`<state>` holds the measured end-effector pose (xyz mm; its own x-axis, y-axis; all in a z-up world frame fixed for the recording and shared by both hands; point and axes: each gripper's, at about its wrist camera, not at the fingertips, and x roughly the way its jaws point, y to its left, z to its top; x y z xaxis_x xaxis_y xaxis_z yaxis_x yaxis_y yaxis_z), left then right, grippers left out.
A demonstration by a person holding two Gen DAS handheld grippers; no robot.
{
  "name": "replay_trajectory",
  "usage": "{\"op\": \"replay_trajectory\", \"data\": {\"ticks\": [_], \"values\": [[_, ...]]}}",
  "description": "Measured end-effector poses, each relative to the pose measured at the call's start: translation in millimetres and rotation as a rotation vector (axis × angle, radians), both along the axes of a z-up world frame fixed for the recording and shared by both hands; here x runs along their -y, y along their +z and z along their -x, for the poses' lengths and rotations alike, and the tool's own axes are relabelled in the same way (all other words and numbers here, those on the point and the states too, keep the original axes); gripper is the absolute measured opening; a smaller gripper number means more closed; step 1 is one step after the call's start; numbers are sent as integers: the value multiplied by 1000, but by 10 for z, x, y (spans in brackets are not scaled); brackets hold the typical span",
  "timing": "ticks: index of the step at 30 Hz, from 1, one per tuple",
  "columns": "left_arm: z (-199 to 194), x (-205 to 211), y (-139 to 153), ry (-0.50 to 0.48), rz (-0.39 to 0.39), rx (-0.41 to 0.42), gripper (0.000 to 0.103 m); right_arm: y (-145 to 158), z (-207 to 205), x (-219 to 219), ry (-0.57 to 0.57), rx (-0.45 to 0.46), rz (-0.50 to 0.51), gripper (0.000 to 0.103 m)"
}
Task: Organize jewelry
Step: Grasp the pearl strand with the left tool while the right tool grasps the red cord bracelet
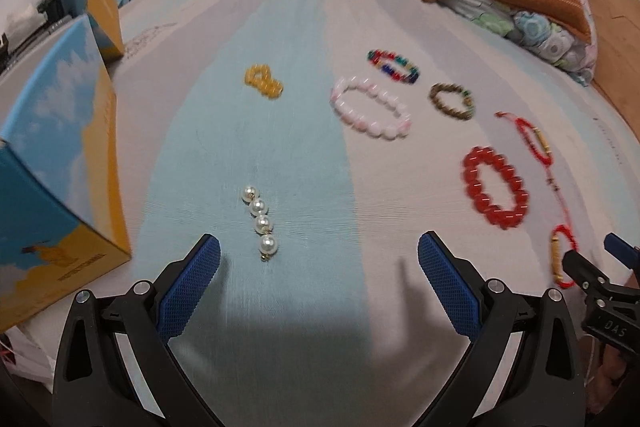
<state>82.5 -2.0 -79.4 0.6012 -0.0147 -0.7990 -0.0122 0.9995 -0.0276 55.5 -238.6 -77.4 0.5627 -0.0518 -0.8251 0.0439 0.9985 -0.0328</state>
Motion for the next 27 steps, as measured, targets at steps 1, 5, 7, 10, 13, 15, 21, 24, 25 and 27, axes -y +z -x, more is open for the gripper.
{"op": "replay_trajectory", "data": {"ticks": [1,5,7,10,13,15,21,24,25,27], "values": [[-50,-30,-62,3,-1,-12,97,-59,-36,1,3,-14,-3,93],[-131,-92,-186,13,2,-28,97,-166,-91,-16,13,-38,-11,92],[-143,-100,-206,10,-2,-22,97,-191,-108,-17,17,-42,-19,89],[-138,-118,-210,8,7,-20,95,-196,-108,-34,33,-45,-24,82],[-127,-132,-208,11,-2,-20,82,-193,-97,-49,49,-49,-37,73],[-117,-149,-193,8,4,-23,70,-189,-91,-66,59,-50,-42,66],[-110,-148,-165,-7,12,-38,43,-164,-83,-117,83,-50,-52,47],[-115,-152,-161,-12,26,-45,30,-158,-75,-115,83,-47,-57,37],[-117,-152,-160,-13,25,-47,28,-154,-73,-110,82,-45,-59,34],[-121,-155,-158,-15,22,-50,13,-151,-68,-104,83,-44,-61,29]]}}
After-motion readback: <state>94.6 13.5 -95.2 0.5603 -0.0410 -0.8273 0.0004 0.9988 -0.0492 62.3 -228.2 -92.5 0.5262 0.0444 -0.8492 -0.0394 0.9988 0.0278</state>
